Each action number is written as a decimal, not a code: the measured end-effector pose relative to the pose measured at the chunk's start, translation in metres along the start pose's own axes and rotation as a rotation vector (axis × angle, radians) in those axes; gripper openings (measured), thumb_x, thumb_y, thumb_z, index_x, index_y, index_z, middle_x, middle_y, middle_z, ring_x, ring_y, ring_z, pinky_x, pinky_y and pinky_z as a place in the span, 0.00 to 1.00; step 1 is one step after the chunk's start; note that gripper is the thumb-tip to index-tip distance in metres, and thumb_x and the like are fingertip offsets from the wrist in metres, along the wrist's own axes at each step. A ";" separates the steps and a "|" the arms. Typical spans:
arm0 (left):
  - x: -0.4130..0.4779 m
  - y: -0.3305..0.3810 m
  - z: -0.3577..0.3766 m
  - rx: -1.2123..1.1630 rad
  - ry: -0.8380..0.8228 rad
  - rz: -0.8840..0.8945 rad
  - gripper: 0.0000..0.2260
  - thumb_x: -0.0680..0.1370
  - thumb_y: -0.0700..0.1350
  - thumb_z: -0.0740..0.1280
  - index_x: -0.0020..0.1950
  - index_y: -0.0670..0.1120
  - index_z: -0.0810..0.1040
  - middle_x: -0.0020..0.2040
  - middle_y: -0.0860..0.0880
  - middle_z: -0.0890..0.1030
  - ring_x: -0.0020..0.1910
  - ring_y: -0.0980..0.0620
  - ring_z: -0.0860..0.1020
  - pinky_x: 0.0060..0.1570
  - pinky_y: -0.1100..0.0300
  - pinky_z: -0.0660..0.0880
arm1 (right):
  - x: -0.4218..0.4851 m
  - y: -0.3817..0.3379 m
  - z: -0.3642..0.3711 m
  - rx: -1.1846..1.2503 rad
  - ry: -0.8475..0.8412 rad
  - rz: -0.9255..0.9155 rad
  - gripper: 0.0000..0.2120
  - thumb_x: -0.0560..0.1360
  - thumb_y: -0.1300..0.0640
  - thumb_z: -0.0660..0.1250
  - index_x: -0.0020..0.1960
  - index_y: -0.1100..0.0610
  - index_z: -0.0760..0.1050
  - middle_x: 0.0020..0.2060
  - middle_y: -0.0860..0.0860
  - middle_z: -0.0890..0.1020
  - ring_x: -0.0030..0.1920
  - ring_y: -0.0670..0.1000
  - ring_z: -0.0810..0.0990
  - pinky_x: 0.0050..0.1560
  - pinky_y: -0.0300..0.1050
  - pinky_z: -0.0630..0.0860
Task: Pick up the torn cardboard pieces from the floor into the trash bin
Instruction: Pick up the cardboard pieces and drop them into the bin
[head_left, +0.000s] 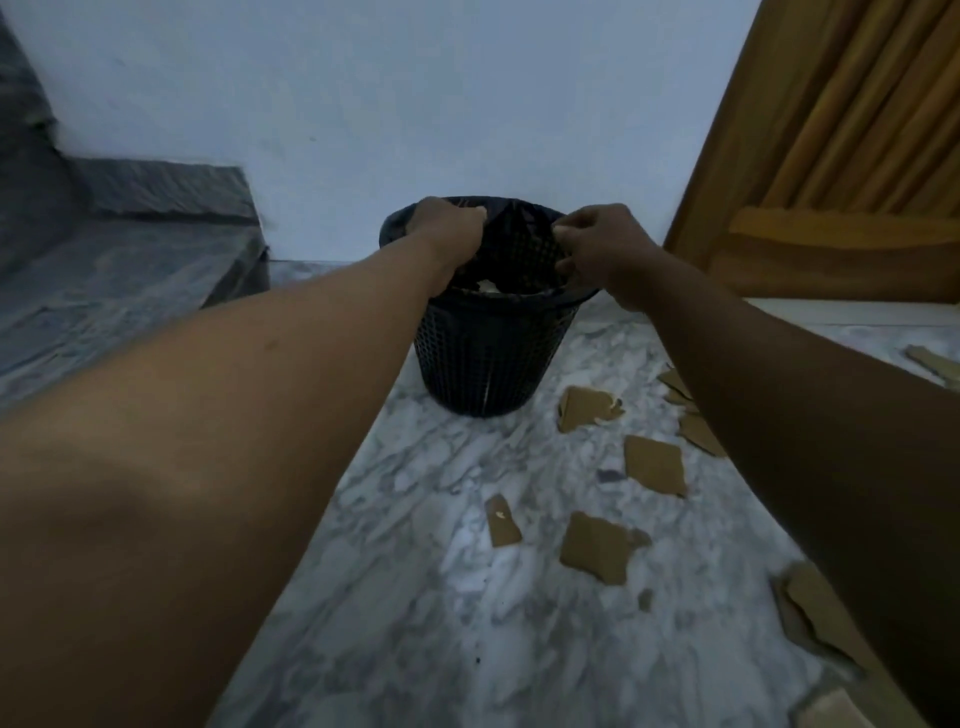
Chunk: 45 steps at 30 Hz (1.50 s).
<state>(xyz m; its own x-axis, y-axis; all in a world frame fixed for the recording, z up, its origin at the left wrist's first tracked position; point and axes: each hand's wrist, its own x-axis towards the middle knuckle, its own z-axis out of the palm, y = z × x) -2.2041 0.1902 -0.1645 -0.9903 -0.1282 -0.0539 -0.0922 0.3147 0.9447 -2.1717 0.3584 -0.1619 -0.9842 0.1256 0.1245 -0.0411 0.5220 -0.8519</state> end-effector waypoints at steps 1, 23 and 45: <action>-0.002 0.000 0.002 0.048 0.056 0.029 0.20 0.79 0.51 0.65 0.65 0.39 0.75 0.58 0.42 0.80 0.46 0.48 0.78 0.40 0.62 0.71 | -0.002 0.003 -0.002 0.054 0.031 0.001 0.07 0.81 0.60 0.64 0.50 0.62 0.79 0.41 0.58 0.80 0.40 0.54 0.79 0.43 0.51 0.78; -0.127 -0.261 0.104 1.052 -0.578 0.250 0.29 0.76 0.49 0.69 0.75 0.48 0.67 0.68 0.43 0.71 0.67 0.42 0.70 0.67 0.52 0.67 | -0.191 0.248 0.038 -0.724 -0.397 0.370 0.47 0.68 0.48 0.77 0.78 0.51 0.52 0.70 0.55 0.65 0.71 0.59 0.63 0.66 0.63 0.68; -0.155 -0.244 0.083 0.821 -0.503 0.202 0.24 0.74 0.45 0.68 0.70 0.41 0.70 0.55 0.42 0.80 0.56 0.44 0.79 0.53 0.56 0.76 | -0.177 0.226 0.068 -0.537 -0.498 0.326 0.28 0.73 0.56 0.71 0.70 0.63 0.68 0.66 0.58 0.74 0.66 0.58 0.74 0.57 0.46 0.72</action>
<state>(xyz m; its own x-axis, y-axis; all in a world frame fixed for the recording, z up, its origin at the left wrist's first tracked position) -2.0364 0.2120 -0.4134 -0.9067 0.3554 -0.2273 0.2284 0.8666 0.4437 -2.0181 0.3967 -0.4113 -0.8986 0.0166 -0.4385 0.2255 0.8747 -0.4291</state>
